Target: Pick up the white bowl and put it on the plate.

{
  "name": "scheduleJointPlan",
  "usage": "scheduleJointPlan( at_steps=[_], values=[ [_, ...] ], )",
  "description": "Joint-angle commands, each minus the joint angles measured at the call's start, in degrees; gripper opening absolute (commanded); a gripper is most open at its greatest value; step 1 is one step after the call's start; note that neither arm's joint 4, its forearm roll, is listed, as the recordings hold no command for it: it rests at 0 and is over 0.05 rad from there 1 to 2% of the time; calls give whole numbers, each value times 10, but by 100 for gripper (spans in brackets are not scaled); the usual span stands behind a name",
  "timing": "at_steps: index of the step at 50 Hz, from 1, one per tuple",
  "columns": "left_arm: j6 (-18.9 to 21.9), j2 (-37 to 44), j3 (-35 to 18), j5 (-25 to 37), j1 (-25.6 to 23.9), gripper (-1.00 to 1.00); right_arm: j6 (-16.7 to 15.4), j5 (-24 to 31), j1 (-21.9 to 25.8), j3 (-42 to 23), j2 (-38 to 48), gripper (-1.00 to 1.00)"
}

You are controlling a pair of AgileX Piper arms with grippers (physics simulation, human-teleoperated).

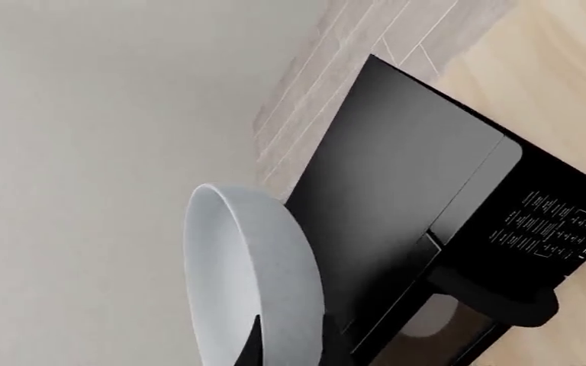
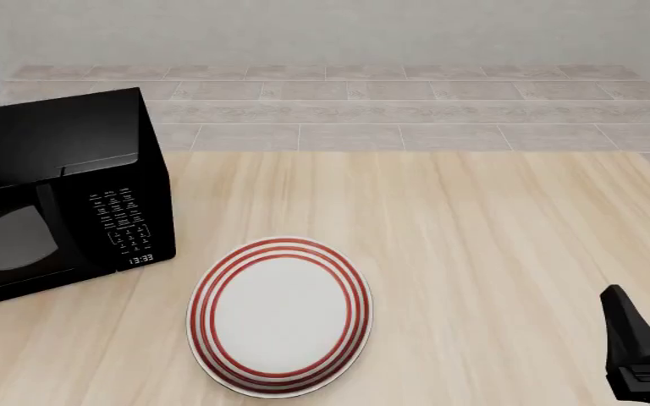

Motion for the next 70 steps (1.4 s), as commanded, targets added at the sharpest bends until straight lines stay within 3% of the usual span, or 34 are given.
scheduleJointPlan(
  at_steps=[1, 18, 29, 31, 33, 40, 43, 60, 64, 70],
  values=[
    [6, -33, -22, 29, -14, -100, 0, 0, 0, 0, 0, 100],
    [3, -87, -29, 86, -44, -100, 0, 0, 0, 0, 0, 100],
    [2, -145, -39, 142, -93, -100, 0, 0, 0, 0, 0, 100],
    [-27, -152, -70, 177, -117, -100, 0, 0, 0, 0, 0, 100],
    [-12, -161, -58, 170, -123, -100, 0, 0, 0, 0, 0, 100],
    [-15, -179, -52, 183, -153, -100, 0, 0, 0, 0, 0, 100],
    [-25, -183, -77, 208, -176, -100, 0, 0, 0, 0, 0, 100],
    [-4, -209, -63, 191, -283, -100, 0, 0, 0, 0, 0, 100],
    [-26, -193, -91, 184, -300, -100, 0, 0, 0, 0, 0, 100],
    [-18, -199, -78, 165, -329, -100, 0, 0, 0, 0, 0, 100]
  ],
)
